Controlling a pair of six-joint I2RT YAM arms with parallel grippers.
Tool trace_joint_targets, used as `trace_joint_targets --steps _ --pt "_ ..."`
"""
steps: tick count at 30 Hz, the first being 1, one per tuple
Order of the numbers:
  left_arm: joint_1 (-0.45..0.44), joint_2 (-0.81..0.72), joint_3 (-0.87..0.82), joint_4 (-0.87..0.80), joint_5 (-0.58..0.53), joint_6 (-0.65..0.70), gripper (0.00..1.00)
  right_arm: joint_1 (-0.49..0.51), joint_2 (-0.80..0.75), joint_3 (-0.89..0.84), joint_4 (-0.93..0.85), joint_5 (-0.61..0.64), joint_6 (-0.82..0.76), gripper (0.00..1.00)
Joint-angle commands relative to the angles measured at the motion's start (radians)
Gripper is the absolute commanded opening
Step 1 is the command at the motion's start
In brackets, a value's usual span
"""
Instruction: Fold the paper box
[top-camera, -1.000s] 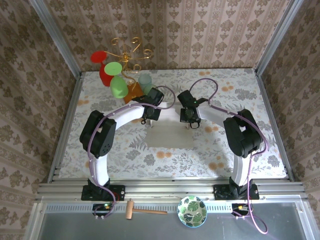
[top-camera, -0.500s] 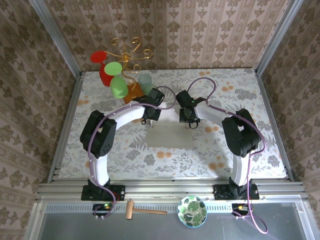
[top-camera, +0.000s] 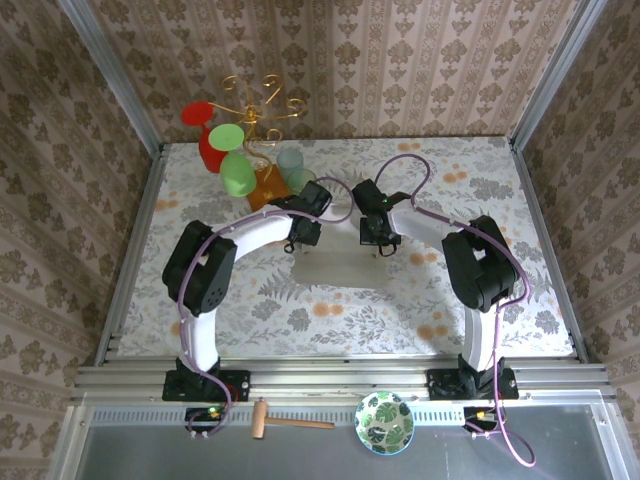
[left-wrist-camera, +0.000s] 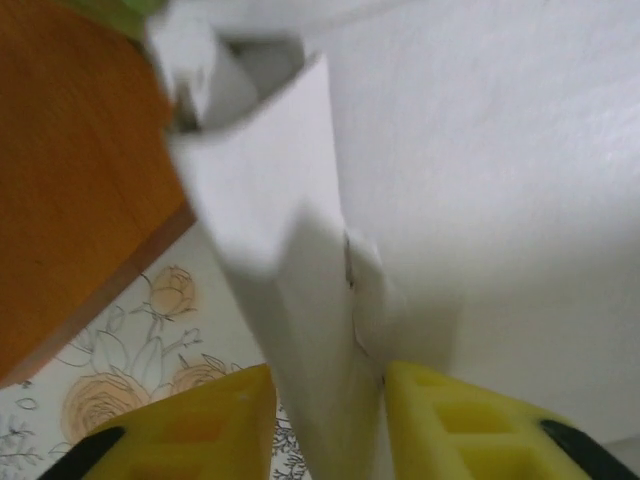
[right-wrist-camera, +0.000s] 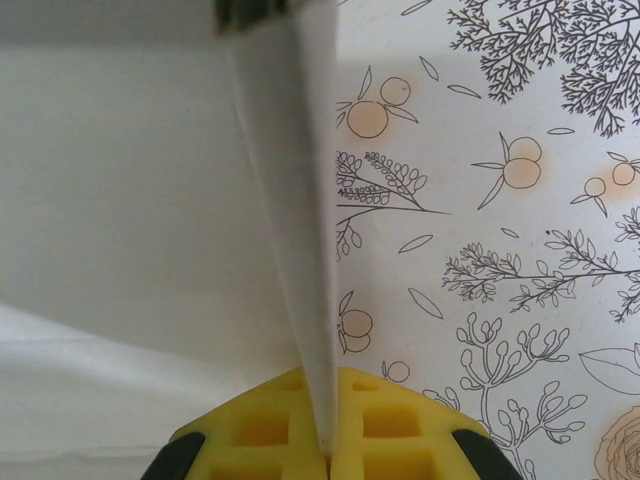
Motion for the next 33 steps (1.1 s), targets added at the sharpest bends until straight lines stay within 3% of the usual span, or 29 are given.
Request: trace_joint_targets --steps 1,8,15,24,29,33 --pt "0.02 -0.075 -0.017 0.023 0.115 -0.024 0.4 -0.008 0.026 0.018 -0.06 0.028 -0.007 0.0" --pt "0.058 -0.18 -0.064 0.073 0.206 -0.068 0.45 -0.019 0.031 0.027 -0.06 0.011 -0.008 0.0" --pt "0.102 -0.165 -0.11 0.092 0.348 -0.052 0.44 -0.026 0.039 0.03 -0.06 -0.009 -0.005 0.0" --pt "0.096 -0.08 -0.086 0.077 0.313 -0.044 0.39 -0.026 0.039 0.031 -0.059 -0.018 -0.007 0.0" --pt "0.093 -0.047 -0.09 0.098 0.292 -0.045 0.26 -0.026 0.039 0.027 -0.055 -0.022 -0.004 0.0" --pt "0.085 -0.019 -0.075 0.108 0.28 -0.048 0.24 -0.026 0.04 0.025 -0.052 -0.028 -0.004 0.0"
